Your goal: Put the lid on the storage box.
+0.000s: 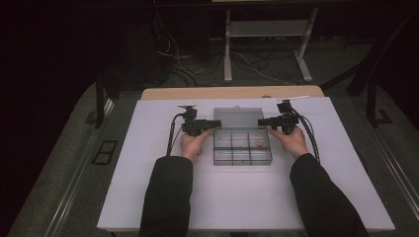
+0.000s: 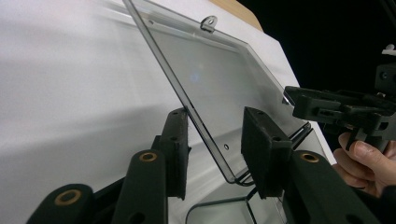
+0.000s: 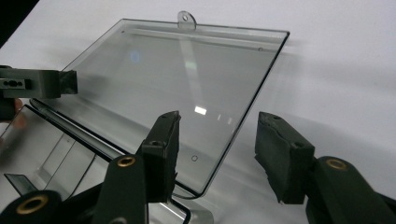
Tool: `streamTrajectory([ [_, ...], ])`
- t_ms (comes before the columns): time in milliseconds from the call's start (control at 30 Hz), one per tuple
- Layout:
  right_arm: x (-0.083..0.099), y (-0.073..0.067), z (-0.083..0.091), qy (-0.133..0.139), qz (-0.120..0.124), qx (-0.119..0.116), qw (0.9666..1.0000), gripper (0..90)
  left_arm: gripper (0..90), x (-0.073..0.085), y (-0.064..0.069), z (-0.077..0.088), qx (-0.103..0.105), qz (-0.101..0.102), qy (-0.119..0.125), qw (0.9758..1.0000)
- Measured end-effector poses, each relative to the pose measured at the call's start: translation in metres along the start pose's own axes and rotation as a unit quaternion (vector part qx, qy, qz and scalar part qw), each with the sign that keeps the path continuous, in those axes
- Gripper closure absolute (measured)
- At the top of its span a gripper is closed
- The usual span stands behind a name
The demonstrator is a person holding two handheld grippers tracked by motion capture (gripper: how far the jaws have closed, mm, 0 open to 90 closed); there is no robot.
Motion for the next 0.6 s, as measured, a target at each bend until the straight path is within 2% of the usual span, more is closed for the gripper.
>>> streamTrajectory([
  [100, -0.0007, -0.0001, 0.0014, 0.002, -0.002, -0.003, 1.0, 50.1, 64.8, -0.0015, 0.0016, 0.0017, 0.002, -0.014, 0.006, 0.9999],
  [267, -0.0017, -0.0018, 0.0043, 0.0, -0.004, -0.009, 1.0, 52.3, 69.5, -0.0038, 0.0044, 0.005, 0.001, -0.025, 0.012, 0.9996],
  [367, -0.0017, -0.0031, 0.0067, -0.006, 0.005, -0.014, 0.9999, 54.2, 72.0, -0.005, 0.0062, 0.0067, 0.002, -0.03, 0.017, 0.9994],
  [600, -0.0028, -0.006, 0.0093, -0.004, 0.007, -0.031, 0.9995, 65.2, 76.4, -0.007, 0.0091, 0.0105, 0.005, -0.048, 0.022, 0.9986],
])
Point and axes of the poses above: each handheld gripper's, and its own axes: z roughly backward along the jaws, x roughly out of its underside, y roughly to its right, the point moved 4 cm from there along -z, roughly forward along the jaws, and after that the axes turned 5 degrees about y, right-handed, at the moved point
